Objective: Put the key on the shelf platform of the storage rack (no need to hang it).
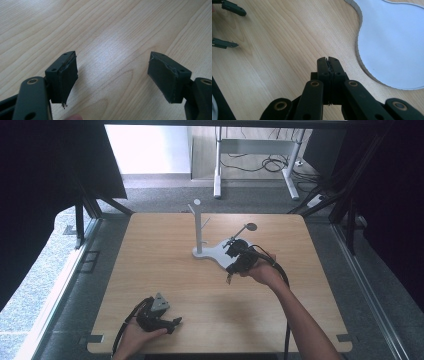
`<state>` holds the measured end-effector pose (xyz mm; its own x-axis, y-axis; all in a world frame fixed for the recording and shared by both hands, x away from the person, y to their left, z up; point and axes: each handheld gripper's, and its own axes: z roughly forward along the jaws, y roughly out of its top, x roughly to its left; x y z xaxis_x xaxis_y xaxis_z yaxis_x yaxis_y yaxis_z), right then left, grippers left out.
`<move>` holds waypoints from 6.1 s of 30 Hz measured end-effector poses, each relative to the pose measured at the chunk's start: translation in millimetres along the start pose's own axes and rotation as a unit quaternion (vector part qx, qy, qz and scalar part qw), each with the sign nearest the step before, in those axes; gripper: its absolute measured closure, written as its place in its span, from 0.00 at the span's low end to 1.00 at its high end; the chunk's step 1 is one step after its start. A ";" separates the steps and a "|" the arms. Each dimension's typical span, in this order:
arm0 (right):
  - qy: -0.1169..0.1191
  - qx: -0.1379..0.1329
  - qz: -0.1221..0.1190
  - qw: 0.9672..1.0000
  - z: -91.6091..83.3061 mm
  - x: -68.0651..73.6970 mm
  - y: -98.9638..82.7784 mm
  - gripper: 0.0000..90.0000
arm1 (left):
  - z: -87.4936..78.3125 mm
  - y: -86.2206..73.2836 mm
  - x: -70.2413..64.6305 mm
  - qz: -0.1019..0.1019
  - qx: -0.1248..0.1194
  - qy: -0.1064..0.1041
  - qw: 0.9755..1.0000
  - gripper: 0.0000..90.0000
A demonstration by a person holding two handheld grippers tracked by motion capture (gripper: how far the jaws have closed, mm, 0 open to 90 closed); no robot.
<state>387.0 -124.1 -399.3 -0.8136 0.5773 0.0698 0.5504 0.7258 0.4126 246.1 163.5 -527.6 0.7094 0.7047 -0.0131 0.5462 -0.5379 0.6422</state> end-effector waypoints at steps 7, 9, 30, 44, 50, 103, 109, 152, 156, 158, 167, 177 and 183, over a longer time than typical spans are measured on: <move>-0.002 0.002 -0.001 1.000 1.3 -0.1 1.3 0.99 | 0.7 0.0 -0.9 0.001 0.002 -0.001 1.000 0.27; 0.000 0.003 -0.001 1.000 1.3 0.1 1.9 0.99 | 0.8 0.0 -0.9 0.001 0.002 0.000 1.000 0.27; -0.001 0.002 -0.001 1.000 2.6 -0.8 13.6 0.99 | 1.7 0.1 -1.4 0.003 0.007 -0.002 1.000 0.27; -0.005 0.002 0.004 1.000 5.3 -5.3 18.9 0.99 | 2.1 0.1 -1.6 0.005 0.006 -0.002 1.000 0.27; -0.008 -0.001 0.007 1.000 6.1 -9.2 20.0 0.99 | 2.4 0.1 -1.7 0.005 0.006 -0.002 1.000 0.27; -0.041 0.023 0.089 0.995 43.6 -75.6 29.1 0.99 | 3.1 0.4 -2.2 0.008 0.006 0.003 1.000 0.27; -0.042 0.022 0.094 0.994 46.5 -82.3 35.1 0.99 | 1.5 0.4 -2.1 0.009 -0.005 0.006 1.000 0.27; -0.099 0.020 0.128 0.987 85.3 -108.6 18.8 0.76 | 1.4 0.6 -0.1 0.002 -0.003 0.006 1.000 0.26; -0.099 0.002 0.139 0.985 78.8 -107.2 15.8 0.65 | 2.0 0.6 -0.4 0.003 -0.002 0.006 1.000 0.26; -0.094 -0.013 0.140 0.986 73.3 -105.7 13.5 0.62 | 2.1 0.5 -0.4 0.003 -0.002 0.007 1.000 0.26; -0.072 -0.066 0.129 0.987 47.1 -89.7 -3.7 0.55 | 0.1 0.4 0.6 0.001 -0.005 0.010 1.000 0.26; -0.048 -0.098 0.103 0.989 31.3 -64.3 -50.7 0.52 | -2.3 1.6 0.3 0.000 -0.010 0.014 1.000 0.26; -0.048 -0.116 0.105 0.987 24.6 -56.0 -84.1 0.52 | -3.2 2.1 0.4 0.000 -0.012 0.016 1.000 0.26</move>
<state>390.9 -208.2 -460.2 -0.6588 0.7464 0.0937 0.6378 0.4882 0.5958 246.1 164.2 -523.9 0.6952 0.7188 0.0110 0.5352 -0.5277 0.6597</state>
